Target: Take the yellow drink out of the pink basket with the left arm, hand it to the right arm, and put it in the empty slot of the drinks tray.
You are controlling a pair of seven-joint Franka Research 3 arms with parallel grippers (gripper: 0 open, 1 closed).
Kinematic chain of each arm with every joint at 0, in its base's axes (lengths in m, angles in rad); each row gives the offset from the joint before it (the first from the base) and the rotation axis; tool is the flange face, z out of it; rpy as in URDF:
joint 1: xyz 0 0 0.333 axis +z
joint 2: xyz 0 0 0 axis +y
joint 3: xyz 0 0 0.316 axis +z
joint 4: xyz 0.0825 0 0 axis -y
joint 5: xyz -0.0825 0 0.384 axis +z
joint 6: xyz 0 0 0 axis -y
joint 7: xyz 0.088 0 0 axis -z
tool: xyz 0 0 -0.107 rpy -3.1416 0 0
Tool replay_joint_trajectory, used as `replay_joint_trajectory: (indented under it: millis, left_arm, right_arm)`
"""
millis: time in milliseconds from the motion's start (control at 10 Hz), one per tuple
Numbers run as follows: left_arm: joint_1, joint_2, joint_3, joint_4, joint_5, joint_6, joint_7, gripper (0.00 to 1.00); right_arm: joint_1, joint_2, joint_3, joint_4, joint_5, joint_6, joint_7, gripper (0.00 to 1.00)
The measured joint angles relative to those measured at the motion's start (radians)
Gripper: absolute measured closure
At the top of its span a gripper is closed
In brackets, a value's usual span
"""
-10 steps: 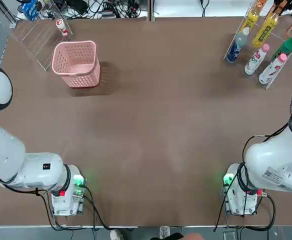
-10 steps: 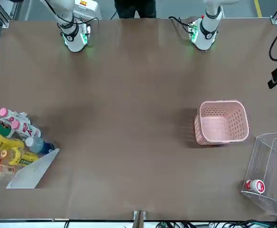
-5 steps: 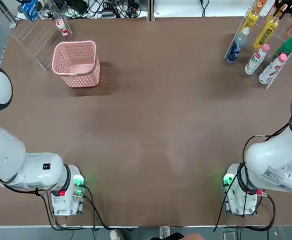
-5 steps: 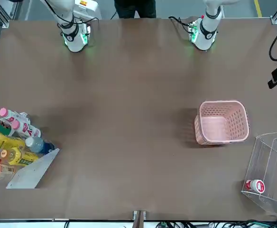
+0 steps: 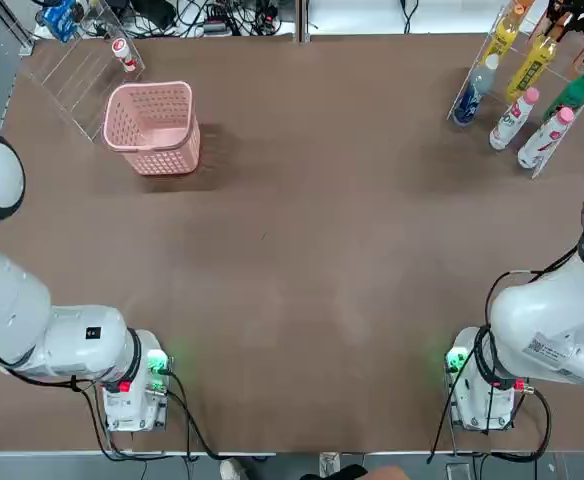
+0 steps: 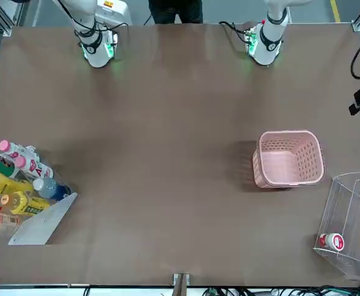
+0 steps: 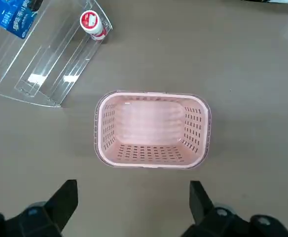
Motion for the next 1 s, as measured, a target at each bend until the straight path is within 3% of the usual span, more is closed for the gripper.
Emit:
replay_joint_trajectory:
  millis: [200, 300, 600, 700, 1000]
  left_arm:
    - [0.000, 0.000, 0.004, 0.000, 0.000, 0.000, 0.001, 0.00]
    - [0.000, 0.000, 0.005, 0.000, 0.000, 0.000, 0.001, 0.00]
    - [0.000, 0.000, 0.005, 0.000, 0.000, 0.000, 0.002, 0.00]
    - [0.000, 0.000, 0.005, 0.000, 0.000, 0.000, 0.002, 0.00]
    - [0.000, 0.000, 0.008, 0.000, 0.000, 0.000, 0.002, 0.00]
  right_arm:
    - [-0.001, 0.000, 0.000, 0.000, -0.001, 0.000, 0.000, 0.64]
    - [-0.003, -0.002, 0.000, 0.000, -0.001, 0.003, 0.000, 0.54]
    - [-0.007, -0.010, 0.002, 0.000, -0.001, 0.003, -0.001, 0.09]
    - [-0.007, -0.017, 0.003, 0.000, -0.001, 0.004, -0.001, 0.00]
    - [-0.007, -0.089, 0.010, -0.010, -0.001, -0.002, -0.014, 0.00]
